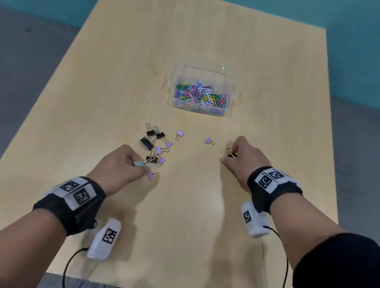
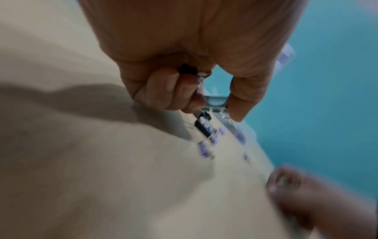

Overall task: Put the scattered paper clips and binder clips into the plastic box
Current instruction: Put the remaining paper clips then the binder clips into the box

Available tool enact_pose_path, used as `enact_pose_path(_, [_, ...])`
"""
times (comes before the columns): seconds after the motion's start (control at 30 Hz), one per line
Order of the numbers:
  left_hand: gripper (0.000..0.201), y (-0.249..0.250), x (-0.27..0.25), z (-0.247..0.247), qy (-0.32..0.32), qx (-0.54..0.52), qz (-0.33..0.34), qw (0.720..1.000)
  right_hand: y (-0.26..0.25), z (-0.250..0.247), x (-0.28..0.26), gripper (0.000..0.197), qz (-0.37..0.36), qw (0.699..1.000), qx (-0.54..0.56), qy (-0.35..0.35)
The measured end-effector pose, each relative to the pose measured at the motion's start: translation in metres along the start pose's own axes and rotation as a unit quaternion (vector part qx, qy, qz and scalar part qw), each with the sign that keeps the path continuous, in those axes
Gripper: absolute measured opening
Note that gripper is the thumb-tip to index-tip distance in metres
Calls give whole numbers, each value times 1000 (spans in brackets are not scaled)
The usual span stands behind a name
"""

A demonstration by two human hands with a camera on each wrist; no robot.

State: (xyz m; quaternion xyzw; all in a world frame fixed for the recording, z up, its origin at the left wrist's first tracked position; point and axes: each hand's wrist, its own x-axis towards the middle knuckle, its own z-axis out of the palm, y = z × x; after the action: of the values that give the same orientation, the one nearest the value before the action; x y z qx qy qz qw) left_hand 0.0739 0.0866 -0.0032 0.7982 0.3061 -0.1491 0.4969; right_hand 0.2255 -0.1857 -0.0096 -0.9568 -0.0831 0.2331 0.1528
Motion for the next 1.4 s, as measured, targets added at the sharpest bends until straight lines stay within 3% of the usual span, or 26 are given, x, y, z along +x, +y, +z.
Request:
enact_pose_path(0.07, [28,2,-1,-6,-40,-230,-54,971,-3,0,6,26,-16,999,-33,-15])
enact_pose_path(0.17, [21,11,-2,-16,-111,-406,-90,903,-4,-5,14,23,-11,999,-18,-41])
enact_pose_path(0.23, [14,23,0,-21,-147,-469,-77,868,0,-8,19,23,19,994,94,-53])
enact_pose_path(0.27, [13,31,1,-23,-161,-496,-62,851,1,-12,19,24,47,972,224,-56])
enact_pose_path(0.3, [12,39,3,-25,-172,-519,-46,836,3,-17,18,25,78,921,376,-61])
enact_pose_path(0.33, [13,48,5,-27,-181,-538,-34,823,4,-24,18,27,110,842,523,-75])
enact_pose_path(0.4, [19,66,14,-31,-191,-565,-19,803,2,-40,15,23,122,643,747,-117])
enact_pose_path(0.43, [23,75,20,-32,-196,-573,-15,796,-3,-48,15,19,111,572,803,-124])
enact_pose_path(0.47, [28,85,28,-32,-199,-579,-13,790,-9,-54,18,16,100,532,831,-124])
enact_pose_path(0.5, [30,95,38,-32,-197,-582,-15,789,-16,-60,23,17,92,516,843,-120])
enact_pose_path(0.6, [21,131,77,-27,-152,-560,-49,813,-47,-76,53,14,102,538,830,-106])
enact_pose_path(0.67, [7,155,107,-21,-96,-502,-65,857,-66,-85,82,14,132,567,808,-91])
enact_pose_path(0.77, [12,186,150,-12,-10,-360,-24,933,-89,-93,122,8,152,635,755,-66])
enact_pose_path(0.9, [14,209,197,-7,39,-111,59,991,-110,-97,161,7,136,732,666,-43])
enact_pose_path(1.0, [16,219,215,-3,49,105,120,986,-121,-95,180,14,99,828,552,-12])
enact_pose_path(1.07, [20,223,218,4,27,149,132,980,-126,-94,187,10,74,864,498,-21])
enact_pose_path(1.23, [31,215,213,1,1,39,131,991,-126,-108,174,25,57,934,352,-11])
enact_pose_path(1.33, [33,195,198,-20,28,-31,149,988,-109,-111,143,16,-4,950,306,65])
enact_pose_path(1.4, [33,170,182,-35,50,-60,145,986,-94,-100,115,12,-53,952,290,77])
